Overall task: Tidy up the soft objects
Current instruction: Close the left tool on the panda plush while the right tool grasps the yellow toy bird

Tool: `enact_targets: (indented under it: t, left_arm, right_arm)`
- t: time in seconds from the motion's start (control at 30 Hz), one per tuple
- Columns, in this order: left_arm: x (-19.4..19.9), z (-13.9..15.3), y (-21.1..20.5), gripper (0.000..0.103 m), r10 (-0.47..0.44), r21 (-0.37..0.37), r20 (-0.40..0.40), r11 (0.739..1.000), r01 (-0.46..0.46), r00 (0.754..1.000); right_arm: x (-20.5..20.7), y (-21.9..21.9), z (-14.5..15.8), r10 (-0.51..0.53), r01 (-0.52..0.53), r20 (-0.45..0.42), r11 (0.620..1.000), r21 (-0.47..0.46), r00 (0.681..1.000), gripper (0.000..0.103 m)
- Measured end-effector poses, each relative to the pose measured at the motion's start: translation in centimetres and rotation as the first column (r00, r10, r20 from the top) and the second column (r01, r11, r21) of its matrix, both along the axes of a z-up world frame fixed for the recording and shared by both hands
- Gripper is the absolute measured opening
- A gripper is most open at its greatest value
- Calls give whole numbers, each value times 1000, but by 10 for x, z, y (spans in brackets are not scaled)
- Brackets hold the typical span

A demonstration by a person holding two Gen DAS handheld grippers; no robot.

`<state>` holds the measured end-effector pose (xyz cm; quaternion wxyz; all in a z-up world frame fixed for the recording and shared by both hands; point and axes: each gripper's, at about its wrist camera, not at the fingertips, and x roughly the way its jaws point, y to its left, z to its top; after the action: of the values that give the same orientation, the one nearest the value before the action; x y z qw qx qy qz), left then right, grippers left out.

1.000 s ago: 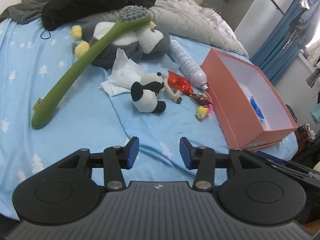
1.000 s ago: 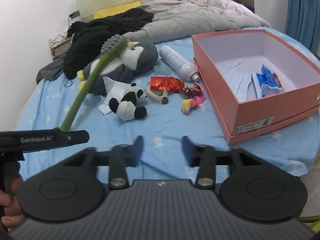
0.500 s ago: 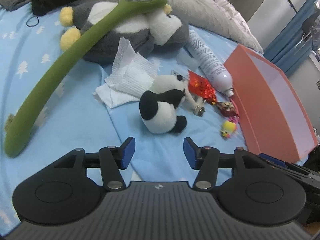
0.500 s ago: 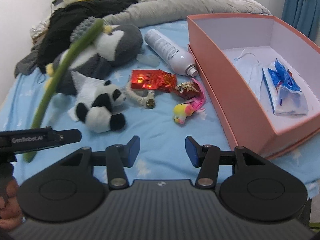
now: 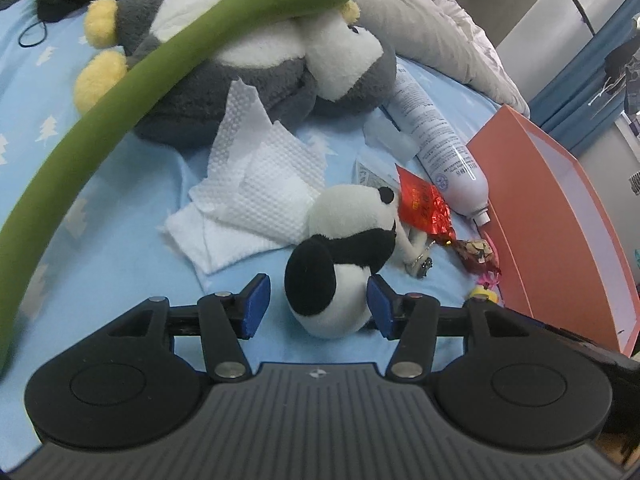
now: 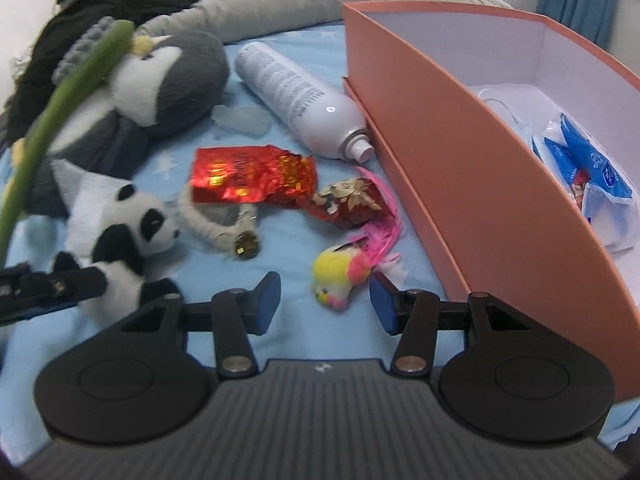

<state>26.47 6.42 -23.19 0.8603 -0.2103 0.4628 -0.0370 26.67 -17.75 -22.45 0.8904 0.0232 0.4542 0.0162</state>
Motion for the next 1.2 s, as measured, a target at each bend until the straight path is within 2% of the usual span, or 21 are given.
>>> enact_targets:
  t: [0.1,0.2,0.27,0.3,0.4,0.6,1.2]
  left_arm:
    - [5,-4,-2,60,-6,-6,2,1000,6,1000]
    - [7,-8,-3,59,-1,-19,-5,1000,1,1000]
    - [7,-9,-4,55,4,-26,-3,1000,-4,1000]
    - [7,-10,-4,51,7,-31,-6,999,-7,1000]
    - [5,-6,-7,47,13,-19,-7,1000,-13,1000]
    - [-5,7,-15,45,11,21,-5,1000,-11,1000]
    - [-107,35,-31,42,43,46,7,998,-44,999]
  right_arm:
    - [9,-1,-6,-26,26,-6,1000,-14,1000,51]
    - [14,-2,-10,-37,37,-16,999,-29,999,45]
    - [16,-3,-11,-32,31,-20,999,-34,999,36]
    - [16,-4,-10,-27,26,-25,999,-29,999,37]
    - [13,-5,-8,-19,19,-32,1000,-12,999,36]
    - [0,-7,2,14,-13,-33,1000,16,999,35]
    - [-91,-9,44,115,-114,0,987,112,993,36]
